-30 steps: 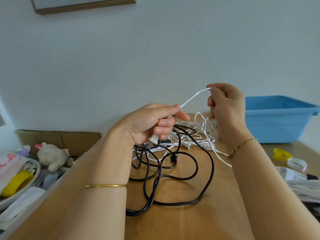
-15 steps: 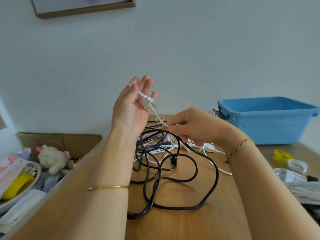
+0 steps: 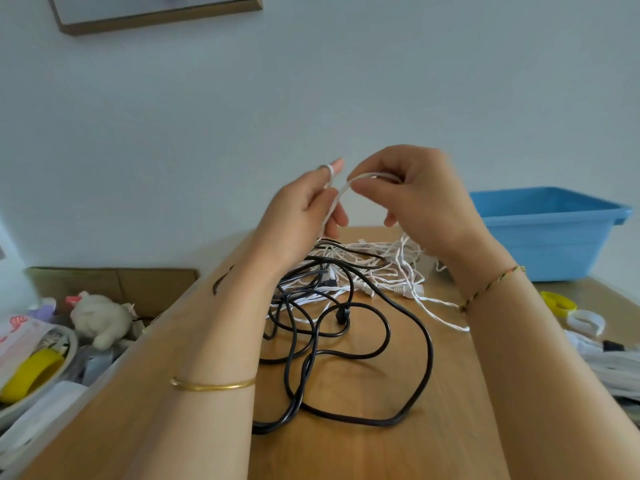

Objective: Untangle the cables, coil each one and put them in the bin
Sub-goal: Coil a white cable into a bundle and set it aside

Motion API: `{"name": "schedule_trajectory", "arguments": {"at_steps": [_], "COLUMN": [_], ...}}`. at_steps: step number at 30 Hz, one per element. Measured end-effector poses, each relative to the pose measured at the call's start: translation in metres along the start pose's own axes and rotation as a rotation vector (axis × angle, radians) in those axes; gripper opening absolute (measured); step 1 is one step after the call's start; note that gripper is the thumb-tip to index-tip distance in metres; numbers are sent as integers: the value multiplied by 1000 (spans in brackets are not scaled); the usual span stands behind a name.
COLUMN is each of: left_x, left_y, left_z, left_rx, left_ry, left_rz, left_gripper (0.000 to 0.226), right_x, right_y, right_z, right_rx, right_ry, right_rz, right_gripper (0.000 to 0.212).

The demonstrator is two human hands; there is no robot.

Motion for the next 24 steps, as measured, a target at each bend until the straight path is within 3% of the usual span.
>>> {"name": "schedule_trajectory", "arguments": {"at_steps": [7, 11, 16, 19, 22, 24], "left_x": [1, -5, -10, -1, 9, 17], "left_y": [-7, -9, 5, 15, 22, 29], "left_z": [-5, -10, -7, 3, 8, 10], "left_rx": [305, 522, 750, 445, 93, -121], "left_ry": [186, 183, 167, 175, 169, 177], "left_rz": [-384, -603, -1209, -1382, -1353, -1266], "left_gripper": [35, 38, 42, 40, 18, 16], "right_x": [-5, -15, -28, -23, -19, -17], "right_y": [9, 6, -23, -41, -48, -45], "right_z": [-1, -5, -13, -16, -20, -22], "right_rx": [-241, -307, 41, 315, 516, 601], "right_ry": [32, -6, -111, -98, -121, -151], "right_rz": [25, 56, 50, -23, -100, -116], "right_gripper": [9, 9, 17, 22, 24, 21]}}
Point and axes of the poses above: each hand's wrist, its own z-axis towards the middle knuckle, its own y-axis out of the back of the hand, x = y × z, the point moved 4 cm from there along z, towards the middle knuckle, and after that the axes turned 9 degrees about y, right-handed, at the moved point
